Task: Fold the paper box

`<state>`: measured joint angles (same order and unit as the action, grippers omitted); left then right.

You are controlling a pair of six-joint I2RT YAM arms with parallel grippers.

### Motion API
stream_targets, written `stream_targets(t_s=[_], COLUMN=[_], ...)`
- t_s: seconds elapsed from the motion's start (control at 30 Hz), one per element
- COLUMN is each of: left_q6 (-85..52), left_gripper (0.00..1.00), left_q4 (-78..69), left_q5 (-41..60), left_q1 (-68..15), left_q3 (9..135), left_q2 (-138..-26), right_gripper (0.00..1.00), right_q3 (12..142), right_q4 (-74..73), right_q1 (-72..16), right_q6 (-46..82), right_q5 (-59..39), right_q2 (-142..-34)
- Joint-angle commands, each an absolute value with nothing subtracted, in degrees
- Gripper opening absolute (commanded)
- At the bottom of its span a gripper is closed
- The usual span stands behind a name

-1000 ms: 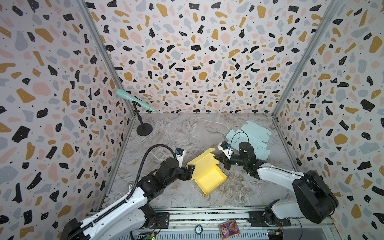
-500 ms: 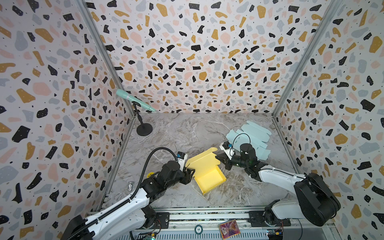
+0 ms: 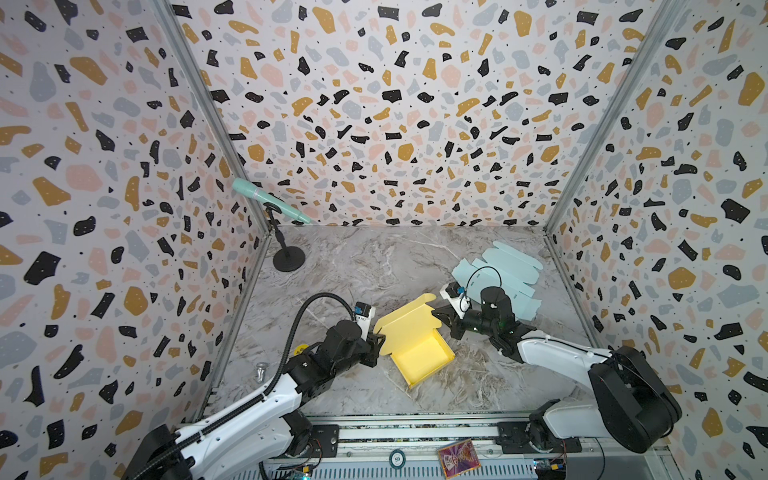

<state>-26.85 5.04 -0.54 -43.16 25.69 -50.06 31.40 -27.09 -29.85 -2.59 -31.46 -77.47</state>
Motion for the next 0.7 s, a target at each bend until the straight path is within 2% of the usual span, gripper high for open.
stream_targets(t_s=[0.0, 0.27, 0.43, 0.67], left_q6=[-27.1, -26.7, -26.7, -26.5], left_gripper=[0.23, 0.16, 0.08, 0.05], left_q4=[3.8, 4.1, 4.2, 4.2], left_q5=[-0.8, -0.8, -0.9, -2.2], left_q1=[-42.9, -43.0, -42.9, -42.9], left_q3=[24.5, 24.7, 25.0, 26.1], left_q2=[-49.5, -49.9, -49.9, -50.0], right_gripper=[0.00, 0.00, 0.00, 0.00], right_q3=[31.2, 31.0, 30.9, 30.7], right_q4=[-27.9, -28.2, -28.1, -28.0], right_q1=[-29.6, -29.5, -29.5, -30.5], right_q6=[-1.9, -1.7, -1.7, -1.9], right_q5=[-31.2, -31.1, -30.9, -29.5], right_q2=[-75.7, -75.5, -75.3, -74.1])
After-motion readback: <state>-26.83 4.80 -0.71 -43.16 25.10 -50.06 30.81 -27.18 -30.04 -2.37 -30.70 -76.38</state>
